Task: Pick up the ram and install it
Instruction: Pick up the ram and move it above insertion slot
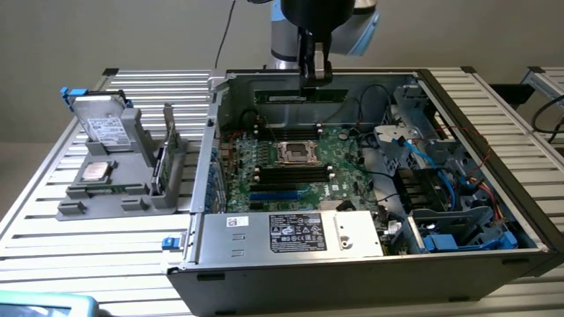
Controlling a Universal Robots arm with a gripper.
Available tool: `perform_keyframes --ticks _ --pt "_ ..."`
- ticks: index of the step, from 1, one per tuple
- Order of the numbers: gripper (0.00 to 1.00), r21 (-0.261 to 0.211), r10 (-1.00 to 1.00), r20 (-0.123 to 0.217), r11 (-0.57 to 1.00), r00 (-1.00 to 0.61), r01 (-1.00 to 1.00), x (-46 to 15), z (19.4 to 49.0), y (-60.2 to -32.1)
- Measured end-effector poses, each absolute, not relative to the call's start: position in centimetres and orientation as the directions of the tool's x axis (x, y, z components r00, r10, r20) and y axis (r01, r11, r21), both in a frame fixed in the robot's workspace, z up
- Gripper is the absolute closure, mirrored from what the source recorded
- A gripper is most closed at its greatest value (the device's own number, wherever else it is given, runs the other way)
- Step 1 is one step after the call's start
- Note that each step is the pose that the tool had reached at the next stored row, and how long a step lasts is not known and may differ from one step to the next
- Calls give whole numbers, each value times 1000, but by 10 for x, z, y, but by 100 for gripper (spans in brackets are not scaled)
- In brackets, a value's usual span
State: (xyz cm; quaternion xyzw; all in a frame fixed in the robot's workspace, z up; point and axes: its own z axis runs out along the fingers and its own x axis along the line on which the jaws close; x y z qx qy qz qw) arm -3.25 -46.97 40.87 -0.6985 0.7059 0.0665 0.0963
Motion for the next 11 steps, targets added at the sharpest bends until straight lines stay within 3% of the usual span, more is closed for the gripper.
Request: perform_keyframes --ticks 11 --pt "88 -41 -973 -229 14 -4 -999 -25 389 -456"
